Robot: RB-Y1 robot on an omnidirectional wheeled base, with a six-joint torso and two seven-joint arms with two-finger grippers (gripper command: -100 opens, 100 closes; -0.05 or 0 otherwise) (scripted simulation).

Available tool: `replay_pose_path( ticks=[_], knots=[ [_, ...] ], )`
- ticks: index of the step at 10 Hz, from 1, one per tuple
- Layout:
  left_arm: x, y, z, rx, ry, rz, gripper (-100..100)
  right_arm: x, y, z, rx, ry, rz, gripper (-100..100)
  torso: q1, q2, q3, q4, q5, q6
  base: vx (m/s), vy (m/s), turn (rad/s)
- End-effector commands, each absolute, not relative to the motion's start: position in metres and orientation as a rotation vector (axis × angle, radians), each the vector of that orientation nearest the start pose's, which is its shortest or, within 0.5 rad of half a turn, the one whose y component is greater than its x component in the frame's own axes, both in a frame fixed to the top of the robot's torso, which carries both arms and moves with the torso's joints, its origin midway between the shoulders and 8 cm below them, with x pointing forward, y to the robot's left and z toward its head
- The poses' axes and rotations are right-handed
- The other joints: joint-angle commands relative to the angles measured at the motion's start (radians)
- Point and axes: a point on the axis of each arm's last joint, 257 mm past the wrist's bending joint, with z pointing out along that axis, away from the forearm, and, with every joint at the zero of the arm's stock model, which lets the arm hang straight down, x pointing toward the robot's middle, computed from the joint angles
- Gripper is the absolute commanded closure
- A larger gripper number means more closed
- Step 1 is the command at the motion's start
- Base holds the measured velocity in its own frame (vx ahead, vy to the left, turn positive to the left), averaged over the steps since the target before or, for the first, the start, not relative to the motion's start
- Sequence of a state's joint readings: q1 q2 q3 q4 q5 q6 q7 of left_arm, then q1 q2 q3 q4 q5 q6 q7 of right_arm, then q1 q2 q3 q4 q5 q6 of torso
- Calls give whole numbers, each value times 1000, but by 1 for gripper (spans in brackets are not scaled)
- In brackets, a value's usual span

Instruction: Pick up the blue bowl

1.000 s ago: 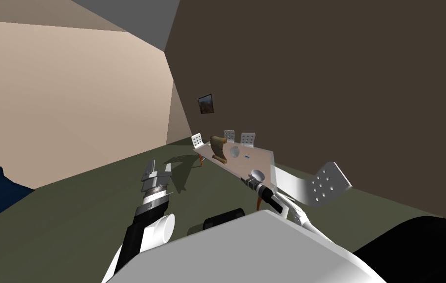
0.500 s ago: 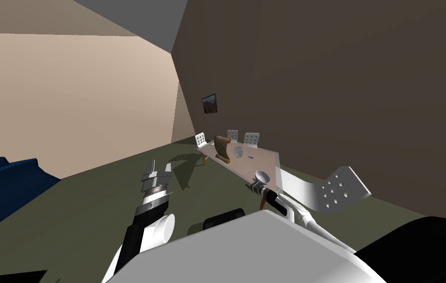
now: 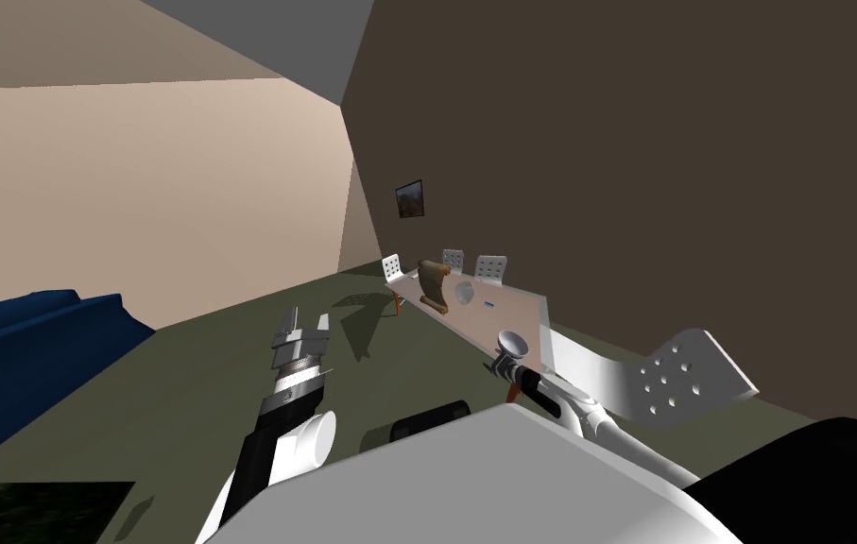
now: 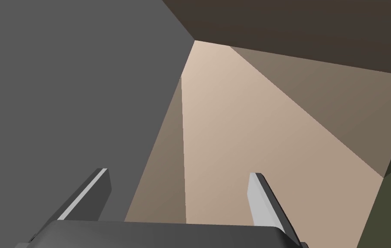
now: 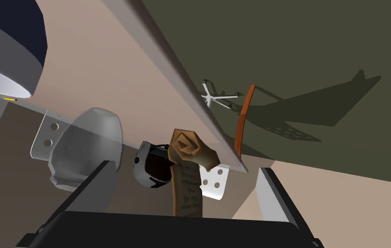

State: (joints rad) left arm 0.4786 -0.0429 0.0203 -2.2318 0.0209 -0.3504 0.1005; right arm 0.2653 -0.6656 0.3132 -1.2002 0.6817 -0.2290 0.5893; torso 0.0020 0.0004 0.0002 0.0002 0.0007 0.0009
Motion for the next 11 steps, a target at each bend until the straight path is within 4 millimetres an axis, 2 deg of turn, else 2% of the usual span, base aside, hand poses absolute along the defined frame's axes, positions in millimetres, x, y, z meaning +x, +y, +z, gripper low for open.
replay_pose_path(
  ticks=[1, 3, 4, 5, 6, 7, 8, 9, 10, 11],
  knots=[
    [375, 297, -21, -890, 644, -1351, 0, 323, -393, -496, -504, 2210, -49, -100, 0, 0, 0, 0, 0, 0, 5, 18, -22],
    [375, 297, -21, -890, 644, -1351, 0, 304, -435, -512, -651, 2269, -175, -100, -1, 0, 0, 0, 0, 0, 8, 33, 123],
    [375, 297, -21, -890, 644, -1351, 0, 300, -439, -515, -649, 2279, -181, -100, 0, 0, 0, 0, 0, 0, 7, 33, 52],
    [375, 297, -21, -890, 644, -1351, 0, 294, -458, -517, -723, 2295, -238, -100, 0, 0, 0, 0, 0, 0, 5, 36, 99],
    [375, 297, -21, -890, 644, -1351, 0, 289, -463, -520, -719, 2309, -245, -100, 0, 0, 0, 0, 0, 0, 6, 24, 46],
    [375, 297, -21, -890, 644, -1351, 0, 282, -483, -522, -790, 2325, -302, -100, -1, 0, 0, 0, 0, 0, 5, 29, 73],
    [375, 297, -21, -890, 644, -1351, 0, 279, -486, -524, -788, 2334, -308, -100, -1, 0, 0, 0, 0, 0, 5, 22, 46],
    [375, 297, -21, -890, 644, -1351, 0, 270, -508, -525, -855, 2353, -366, -100, -1, 0, 0, 0, 0, 0, 4, 29, 98],
    [375, 297, -21, -890, 644, -1351, 0, 269, -509, -526, -854, 2356, -368, -100, -1, 0, 0, 0, 0, 0, 5, 19, 35],
    [375, 297, -21, -890, 644, -1351, 0, 260, -531, -525, -917, 2374, -425, -100, -1, 0, 0, 0, 0, 0, 7, 23, 59]
  ],
)
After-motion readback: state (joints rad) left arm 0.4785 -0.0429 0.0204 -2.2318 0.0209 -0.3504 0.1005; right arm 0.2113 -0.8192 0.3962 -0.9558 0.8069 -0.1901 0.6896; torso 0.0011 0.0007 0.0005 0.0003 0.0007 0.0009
